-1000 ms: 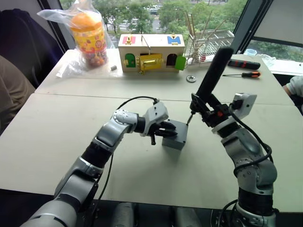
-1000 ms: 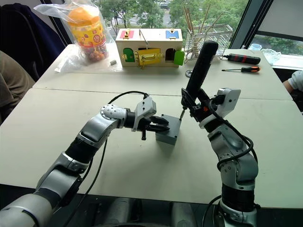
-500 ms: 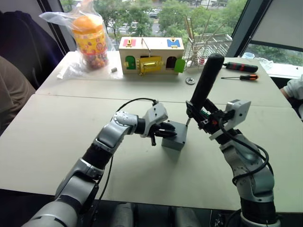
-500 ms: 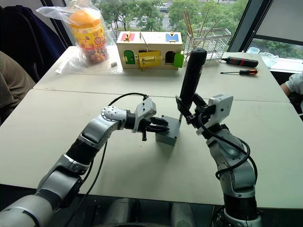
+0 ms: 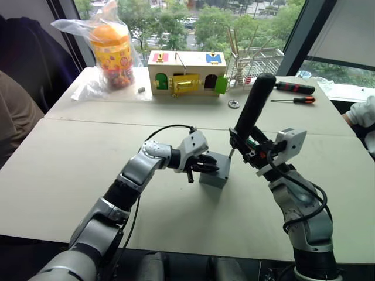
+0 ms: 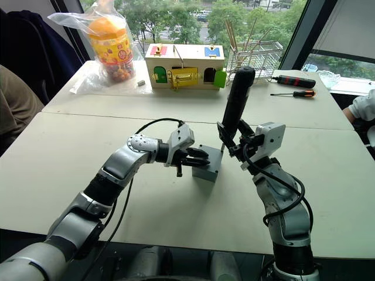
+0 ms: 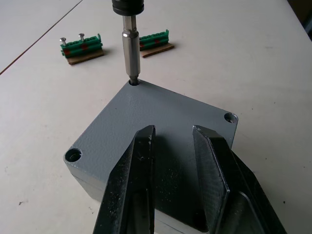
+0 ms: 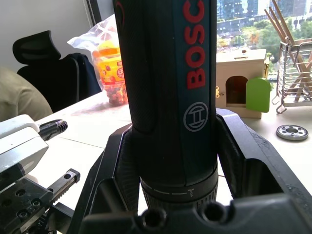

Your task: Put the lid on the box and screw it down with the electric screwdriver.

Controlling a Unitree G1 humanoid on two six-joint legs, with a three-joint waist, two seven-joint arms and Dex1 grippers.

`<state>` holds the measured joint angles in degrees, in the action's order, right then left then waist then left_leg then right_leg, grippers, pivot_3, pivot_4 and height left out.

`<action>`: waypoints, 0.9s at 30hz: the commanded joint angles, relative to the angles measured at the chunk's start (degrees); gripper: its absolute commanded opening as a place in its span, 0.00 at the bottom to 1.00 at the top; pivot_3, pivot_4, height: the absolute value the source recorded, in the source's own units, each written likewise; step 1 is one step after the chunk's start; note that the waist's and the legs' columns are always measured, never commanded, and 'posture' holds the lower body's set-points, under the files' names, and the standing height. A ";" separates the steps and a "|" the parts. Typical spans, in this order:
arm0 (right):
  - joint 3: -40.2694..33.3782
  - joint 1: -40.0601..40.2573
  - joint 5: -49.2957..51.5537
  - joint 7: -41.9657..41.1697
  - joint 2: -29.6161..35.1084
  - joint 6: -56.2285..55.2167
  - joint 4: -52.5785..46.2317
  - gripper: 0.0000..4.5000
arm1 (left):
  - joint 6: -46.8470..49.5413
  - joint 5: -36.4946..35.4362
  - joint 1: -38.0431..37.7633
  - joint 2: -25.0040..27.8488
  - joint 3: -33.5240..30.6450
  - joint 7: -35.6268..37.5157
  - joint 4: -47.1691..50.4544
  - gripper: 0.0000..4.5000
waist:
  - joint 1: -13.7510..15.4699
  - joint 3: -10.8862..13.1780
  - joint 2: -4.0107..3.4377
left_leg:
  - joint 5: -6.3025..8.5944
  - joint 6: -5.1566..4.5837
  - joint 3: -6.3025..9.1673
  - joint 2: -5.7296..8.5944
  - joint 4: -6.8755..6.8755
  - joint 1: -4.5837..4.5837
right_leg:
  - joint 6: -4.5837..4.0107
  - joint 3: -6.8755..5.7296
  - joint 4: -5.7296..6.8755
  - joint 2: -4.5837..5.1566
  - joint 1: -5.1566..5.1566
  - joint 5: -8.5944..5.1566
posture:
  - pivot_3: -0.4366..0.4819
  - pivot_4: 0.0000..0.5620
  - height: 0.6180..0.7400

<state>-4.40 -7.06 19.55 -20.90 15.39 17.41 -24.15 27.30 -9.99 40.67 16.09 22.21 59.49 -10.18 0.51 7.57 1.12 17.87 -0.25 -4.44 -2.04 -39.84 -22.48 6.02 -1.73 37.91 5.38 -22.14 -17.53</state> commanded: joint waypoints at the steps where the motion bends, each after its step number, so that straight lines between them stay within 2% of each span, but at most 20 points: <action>1: 4.09 2.90 -1.89 -0.40 -0.22 3.17 5.73 0.40 | 1.12 1.59 -1.58 0.43 1.62 -0.29 -0.85 0.27 | -0.01 -0.14 0.03 | 0.00 0.00 0.00 0.00 0.01 0.01 | -0.01 0.00 0.00 0.00 0.00 0.00 | 0.48 0.27 0.74; 27: 3.29 2.49 -2.37 -0.51 -0.19 3.37 4.74 0.40 | 0.38 2.21 -2.06 -0.78 1.18 -1.63 -1.99 0.27 | -0.17 -0.81 0.11 | 0.00 0.00 0.01 -0.07 0.44 0.23 | -0.24 -0.04 -0.51 0.21 0.30 -0.12 | 0.48 0.27 0.74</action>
<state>-2.90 -6.96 17.16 -20.74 14.88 16.97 -23.69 26.87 -9.20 39.24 15.33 22.13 58.34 -10.10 0.35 6.76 1.23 17.87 -0.25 -4.43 -2.12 -39.39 -22.25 5.78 -1.77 37.40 5.60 -21.84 -17.66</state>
